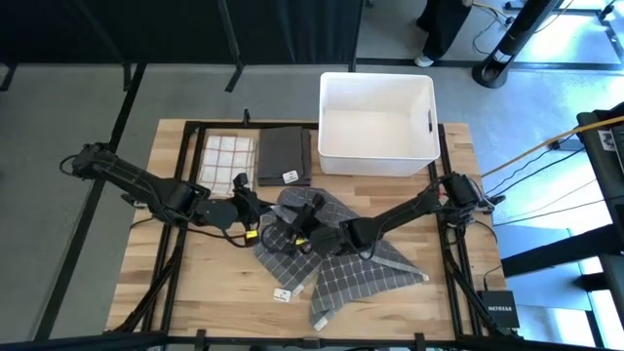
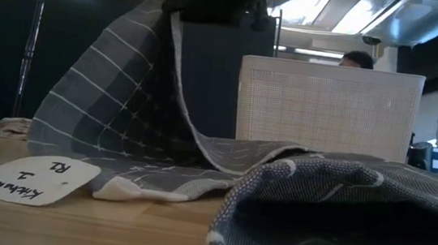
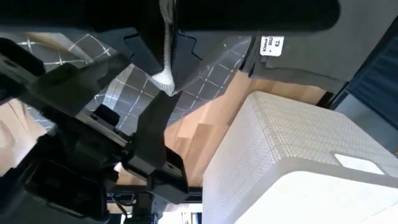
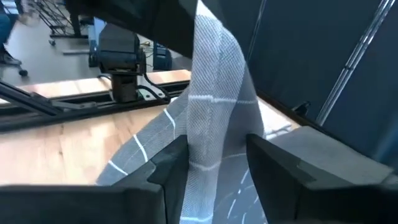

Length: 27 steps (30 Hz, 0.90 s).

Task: Fold towel
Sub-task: Fold the grey patterned towel

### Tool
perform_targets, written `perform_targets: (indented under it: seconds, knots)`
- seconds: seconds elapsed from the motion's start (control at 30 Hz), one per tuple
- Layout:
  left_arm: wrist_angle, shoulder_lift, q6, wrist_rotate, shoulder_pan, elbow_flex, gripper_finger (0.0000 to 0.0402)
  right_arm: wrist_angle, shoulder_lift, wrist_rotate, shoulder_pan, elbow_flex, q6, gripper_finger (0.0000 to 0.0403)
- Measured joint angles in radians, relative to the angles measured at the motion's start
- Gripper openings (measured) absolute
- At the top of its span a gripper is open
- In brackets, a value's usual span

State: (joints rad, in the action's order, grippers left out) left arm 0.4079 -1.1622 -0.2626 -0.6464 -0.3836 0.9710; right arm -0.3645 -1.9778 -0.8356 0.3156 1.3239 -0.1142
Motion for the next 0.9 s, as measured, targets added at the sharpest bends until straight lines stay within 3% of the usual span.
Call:
perform_targets:
  seconds: [0.1,0.27,0.43,0.6,0.73,0.9]
  knots:
    - [0.003,0.000,0.008,0.000,-0.001,0.000,0.0005,0.009,0.000,-0.022,-0.002,0.000,0.077,0.0135]
    - [0.014,0.000,0.094,0.000,-0.016,0.000,0.0005,0.039,0.015,-0.035,0.023,0.000,0.181,0.0016]
    - [0.047,0.000,0.078,0.003,-0.023,0.000,0.0005,0.249,0.095,-0.168,0.085,0.001,0.183,0.0011]
    - [0.024,-0.028,0.038,0.032,-0.024,0.003,0.0006,0.583,0.194,-0.191,0.166,0.004,-0.073,0.0010]
    - [-0.025,-0.096,0.095,0.153,-0.021,0.003,0.0012,0.893,0.229,-0.192,0.229,0.003,-0.322,0.0005]
    - [-0.094,-0.189,0.152,0.221,-0.013,-0.001,0.0064,1.237,0.231,-0.151,0.292,-0.020,-0.694,0.0005]
